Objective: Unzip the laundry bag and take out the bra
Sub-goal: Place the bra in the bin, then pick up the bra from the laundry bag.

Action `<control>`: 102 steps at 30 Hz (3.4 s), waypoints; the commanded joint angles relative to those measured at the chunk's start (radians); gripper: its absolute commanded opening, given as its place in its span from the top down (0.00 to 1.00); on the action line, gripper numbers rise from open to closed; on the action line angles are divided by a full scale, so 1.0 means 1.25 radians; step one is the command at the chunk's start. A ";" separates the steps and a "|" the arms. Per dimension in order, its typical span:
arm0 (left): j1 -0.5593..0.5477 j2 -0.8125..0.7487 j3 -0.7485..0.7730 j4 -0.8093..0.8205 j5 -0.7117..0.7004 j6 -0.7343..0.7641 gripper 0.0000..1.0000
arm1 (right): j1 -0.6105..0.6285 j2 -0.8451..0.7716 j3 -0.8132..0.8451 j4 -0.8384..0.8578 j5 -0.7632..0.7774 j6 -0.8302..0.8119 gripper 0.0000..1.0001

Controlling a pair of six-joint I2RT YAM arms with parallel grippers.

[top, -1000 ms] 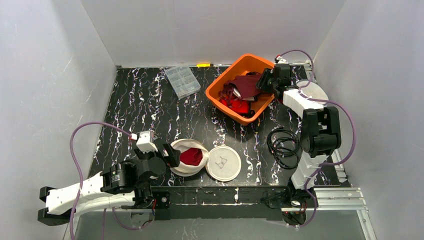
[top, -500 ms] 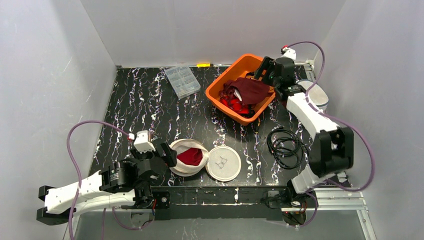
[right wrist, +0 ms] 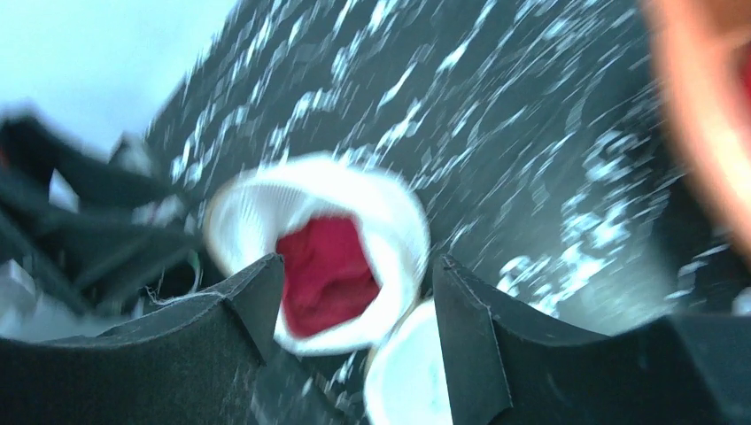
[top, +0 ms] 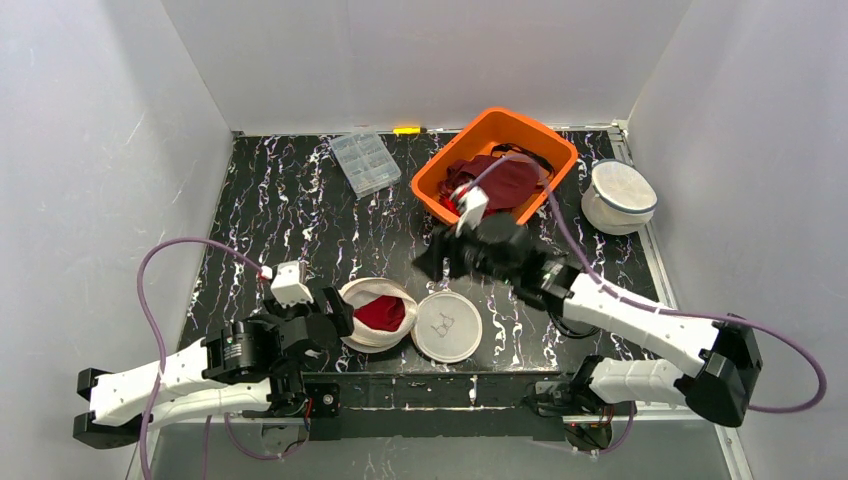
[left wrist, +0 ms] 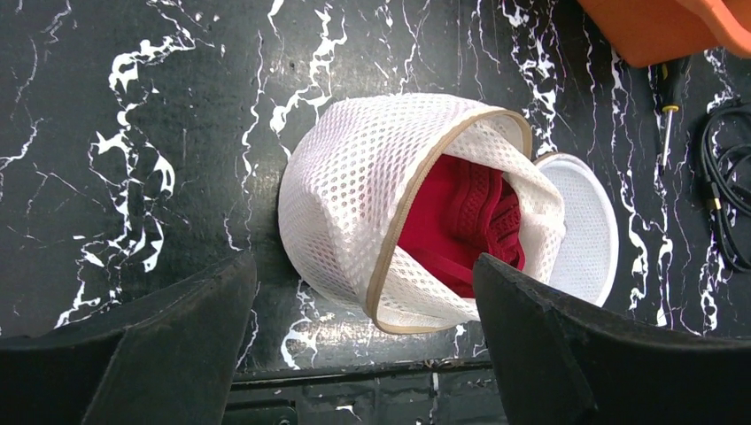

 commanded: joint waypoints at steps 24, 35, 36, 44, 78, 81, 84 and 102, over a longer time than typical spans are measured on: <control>0.079 0.164 -0.120 0.232 0.092 0.111 0.84 | 0.248 0.058 -0.137 0.036 0.169 0.056 0.28; 0.079 0.176 -0.131 0.277 0.210 0.159 1.00 | 0.300 0.254 0.016 0.019 0.137 -0.037 0.36; 0.079 0.170 -0.136 0.284 0.222 0.160 1.00 | 0.300 0.273 0.022 0.023 0.121 -0.043 0.36; 0.079 0.140 -0.160 0.267 0.248 0.133 1.00 | 0.300 0.359 0.026 0.054 0.109 -0.045 0.36; 0.079 0.151 -0.150 0.282 0.200 0.135 1.00 | 0.284 -0.098 -0.144 0.148 0.301 0.044 0.99; 0.079 0.163 -0.150 0.299 0.200 0.140 1.00 | 0.282 -0.092 -0.162 0.108 0.291 0.069 0.99; 0.079 0.173 -0.151 0.316 0.205 0.140 1.00 | 0.281 -0.090 -0.194 0.102 0.266 0.094 0.99; 0.079 0.184 -0.168 0.357 0.233 0.133 1.00 | 0.281 -0.110 -0.202 -0.108 0.282 0.244 0.22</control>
